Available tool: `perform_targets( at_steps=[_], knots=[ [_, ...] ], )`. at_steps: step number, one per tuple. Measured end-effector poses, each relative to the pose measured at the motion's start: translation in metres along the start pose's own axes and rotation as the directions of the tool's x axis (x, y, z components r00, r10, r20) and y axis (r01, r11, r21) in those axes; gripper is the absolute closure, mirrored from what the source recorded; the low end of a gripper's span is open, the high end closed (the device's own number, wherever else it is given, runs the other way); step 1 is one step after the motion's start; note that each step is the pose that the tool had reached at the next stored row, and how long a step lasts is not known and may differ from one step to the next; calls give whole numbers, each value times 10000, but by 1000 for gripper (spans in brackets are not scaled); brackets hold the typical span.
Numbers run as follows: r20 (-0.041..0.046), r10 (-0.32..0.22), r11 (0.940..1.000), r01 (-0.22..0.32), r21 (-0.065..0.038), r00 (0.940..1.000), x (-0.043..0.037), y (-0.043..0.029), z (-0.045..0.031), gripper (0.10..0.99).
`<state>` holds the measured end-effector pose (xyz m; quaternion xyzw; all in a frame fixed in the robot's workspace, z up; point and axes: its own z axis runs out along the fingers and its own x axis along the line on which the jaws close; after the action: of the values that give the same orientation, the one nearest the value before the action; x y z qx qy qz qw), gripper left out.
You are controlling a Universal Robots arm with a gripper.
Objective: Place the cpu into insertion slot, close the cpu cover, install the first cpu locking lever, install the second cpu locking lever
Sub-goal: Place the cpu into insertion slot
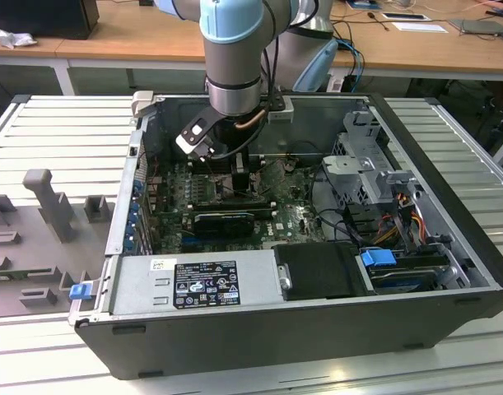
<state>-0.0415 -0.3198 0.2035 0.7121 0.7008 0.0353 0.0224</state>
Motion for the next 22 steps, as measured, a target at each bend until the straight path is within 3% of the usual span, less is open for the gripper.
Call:
perform_targets(
  at_steps=[15, 17, 18, 22],
  knots=[
    [-1, 0, 10000, 0, 0, 10000, 0, -6, 42, 553],
    [-1, -1, 10000, 1, 0, 10000, 0, -7, 43, 541],
    [0, -1, 10000, 1, 1, 10000, 0, -7, 43, 478],
    [1, 0, 10000, 0, 2, 10000, 0, -4, 11, 478]
  ],
)
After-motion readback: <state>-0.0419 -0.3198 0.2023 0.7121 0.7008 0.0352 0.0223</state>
